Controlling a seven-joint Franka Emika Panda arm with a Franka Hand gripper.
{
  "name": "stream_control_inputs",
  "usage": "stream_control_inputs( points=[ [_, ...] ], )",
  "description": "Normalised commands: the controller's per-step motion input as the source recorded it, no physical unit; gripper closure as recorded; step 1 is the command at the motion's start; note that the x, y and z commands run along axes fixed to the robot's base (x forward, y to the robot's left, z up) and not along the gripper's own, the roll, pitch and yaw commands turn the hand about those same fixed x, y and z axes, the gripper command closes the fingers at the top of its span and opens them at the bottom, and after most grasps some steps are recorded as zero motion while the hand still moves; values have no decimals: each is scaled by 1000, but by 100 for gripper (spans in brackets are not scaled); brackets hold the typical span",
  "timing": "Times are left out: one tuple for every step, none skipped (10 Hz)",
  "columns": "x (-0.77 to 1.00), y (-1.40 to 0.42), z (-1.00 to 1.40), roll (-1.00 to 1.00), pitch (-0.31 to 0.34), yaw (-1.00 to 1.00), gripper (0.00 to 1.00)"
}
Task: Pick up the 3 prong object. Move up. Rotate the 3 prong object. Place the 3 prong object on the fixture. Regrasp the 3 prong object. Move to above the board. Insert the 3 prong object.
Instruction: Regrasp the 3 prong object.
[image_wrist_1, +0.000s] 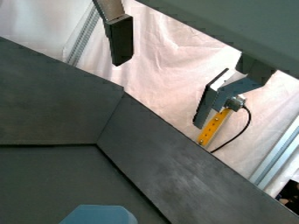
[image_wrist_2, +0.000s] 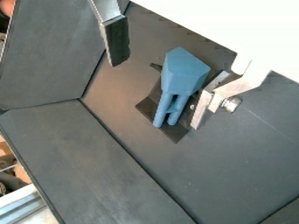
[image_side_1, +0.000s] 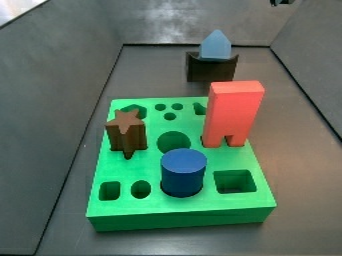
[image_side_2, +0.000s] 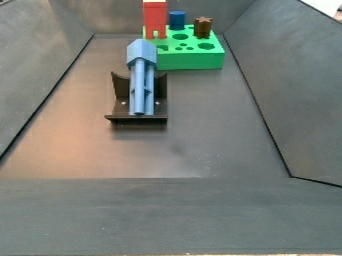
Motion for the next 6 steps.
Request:
stream_control_inputs(
  points=[
    [779, -63, -16, 182, -17, 174, 0],
    [777, -63, -18, 182, -16, 129, 0],
    [774, -62, -20, 179, -12, 104, 0],
    [768, -61, -25, 173, -3, 87, 0],
    [764, -60, -29, 169, 3, 80, 0],
    [753, -55, -36, 157, 19, 71, 0]
  ],
)
